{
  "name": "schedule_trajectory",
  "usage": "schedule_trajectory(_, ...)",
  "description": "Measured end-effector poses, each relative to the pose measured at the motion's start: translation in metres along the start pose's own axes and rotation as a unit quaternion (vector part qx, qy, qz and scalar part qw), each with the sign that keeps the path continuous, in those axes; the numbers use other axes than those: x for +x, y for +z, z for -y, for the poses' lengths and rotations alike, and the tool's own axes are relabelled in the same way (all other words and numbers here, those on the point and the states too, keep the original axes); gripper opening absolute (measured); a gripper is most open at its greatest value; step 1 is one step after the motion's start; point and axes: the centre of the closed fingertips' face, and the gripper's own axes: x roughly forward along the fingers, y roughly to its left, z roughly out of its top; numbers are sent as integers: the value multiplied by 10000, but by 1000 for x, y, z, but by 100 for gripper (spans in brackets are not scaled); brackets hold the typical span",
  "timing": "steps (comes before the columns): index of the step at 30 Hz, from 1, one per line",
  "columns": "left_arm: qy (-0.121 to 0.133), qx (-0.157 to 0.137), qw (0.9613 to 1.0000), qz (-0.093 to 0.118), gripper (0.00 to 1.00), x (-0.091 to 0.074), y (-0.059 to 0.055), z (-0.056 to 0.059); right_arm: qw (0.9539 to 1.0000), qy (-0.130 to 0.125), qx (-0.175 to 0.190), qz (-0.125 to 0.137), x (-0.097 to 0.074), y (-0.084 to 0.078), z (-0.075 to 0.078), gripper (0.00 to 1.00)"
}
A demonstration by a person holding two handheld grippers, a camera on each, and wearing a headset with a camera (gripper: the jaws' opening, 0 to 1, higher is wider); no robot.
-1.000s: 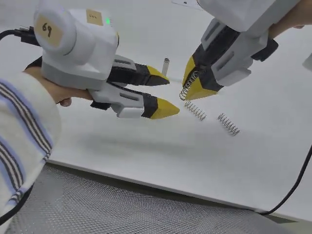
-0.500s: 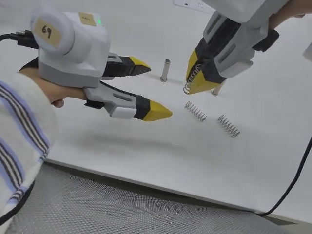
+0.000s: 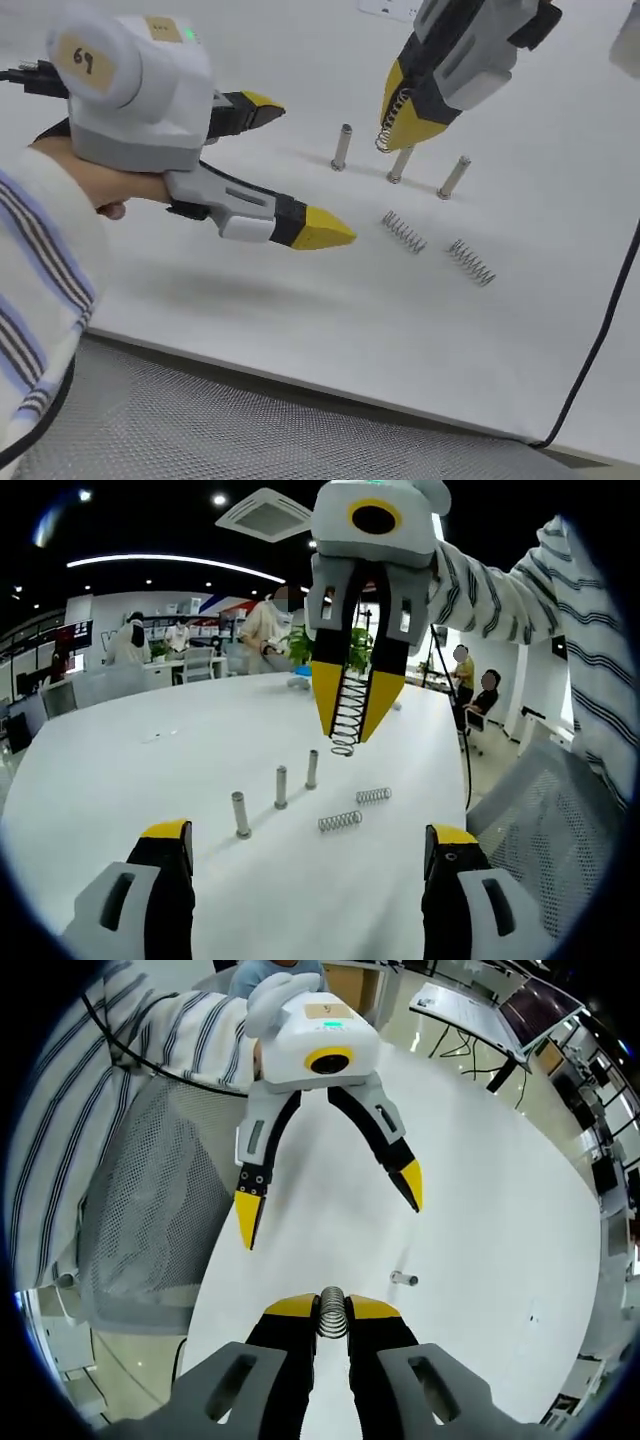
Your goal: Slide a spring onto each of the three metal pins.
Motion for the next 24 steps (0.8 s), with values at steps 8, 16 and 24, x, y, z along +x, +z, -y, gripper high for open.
schedule_trajectory(8,-22,74,9996,-269,98,1,-11,-3,9999,-102,-16,-119,-7,0,17,8)
schedule_trajectory(16,59,90,9994,-328,98,1,-13,-6,9992,-184,-112,-324,-13,-2,33,8)
schedule_trajectory(24,89,118,9992,-384,98,-2,-14,-8,9984,-179,-247,-484,-10,1,47,8)
